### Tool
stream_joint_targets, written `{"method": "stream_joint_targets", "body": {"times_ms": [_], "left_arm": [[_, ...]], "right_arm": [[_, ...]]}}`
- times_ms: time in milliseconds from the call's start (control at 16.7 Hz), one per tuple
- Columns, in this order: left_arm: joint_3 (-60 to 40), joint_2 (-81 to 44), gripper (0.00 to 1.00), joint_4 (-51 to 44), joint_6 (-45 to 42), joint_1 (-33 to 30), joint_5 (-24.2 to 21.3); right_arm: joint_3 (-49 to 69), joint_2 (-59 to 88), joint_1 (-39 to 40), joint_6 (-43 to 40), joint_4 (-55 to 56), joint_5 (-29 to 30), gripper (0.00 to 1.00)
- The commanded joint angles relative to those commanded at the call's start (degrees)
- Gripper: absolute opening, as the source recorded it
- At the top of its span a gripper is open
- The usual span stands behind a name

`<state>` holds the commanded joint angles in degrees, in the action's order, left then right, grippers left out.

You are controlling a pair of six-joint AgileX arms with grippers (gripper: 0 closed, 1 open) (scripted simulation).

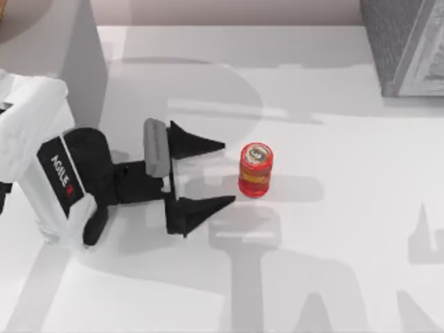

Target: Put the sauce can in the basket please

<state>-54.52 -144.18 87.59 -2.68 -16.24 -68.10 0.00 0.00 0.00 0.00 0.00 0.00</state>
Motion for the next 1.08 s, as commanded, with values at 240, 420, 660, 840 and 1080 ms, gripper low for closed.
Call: {"method": "stream_joint_targets", "body": {"times_ms": [240, 420, 660, 840, 1080], "left_arm": [[-3.87, -1.05, 1.00, -2.30, 0.29, -4.28, 3.91], [-7.49, -2.13, 1.00, -4.59, 0.55, -8.20, 7.83], [-8.63, -2.47, 1.00, -5.32, 0.61, -9.44, 9.08], [-8.63, -2.47, 0.85, -5.32, 0.61, -9.44, 9.08], [-8.63, -2.47, 0.55, -5.32, 0.61, -9.44, 9.08]], "right_arm": [[0.00, 0.00, 0.00, 0.00, 0.00, 0.00, 1.00], [0.00, 0.00, 0.00, 0.00, 0.00, 0.00, 1.00], [0.00, 0.00, 0.00, 0.00, 0.00, 0.00, 1.00], [0.00, 0.00, 0.00, 0.00, 0.00, 0.00, 1.00], [0.00, 0.00, 0.00, 0.00, 0.00, 0.00, 1.00]]}}
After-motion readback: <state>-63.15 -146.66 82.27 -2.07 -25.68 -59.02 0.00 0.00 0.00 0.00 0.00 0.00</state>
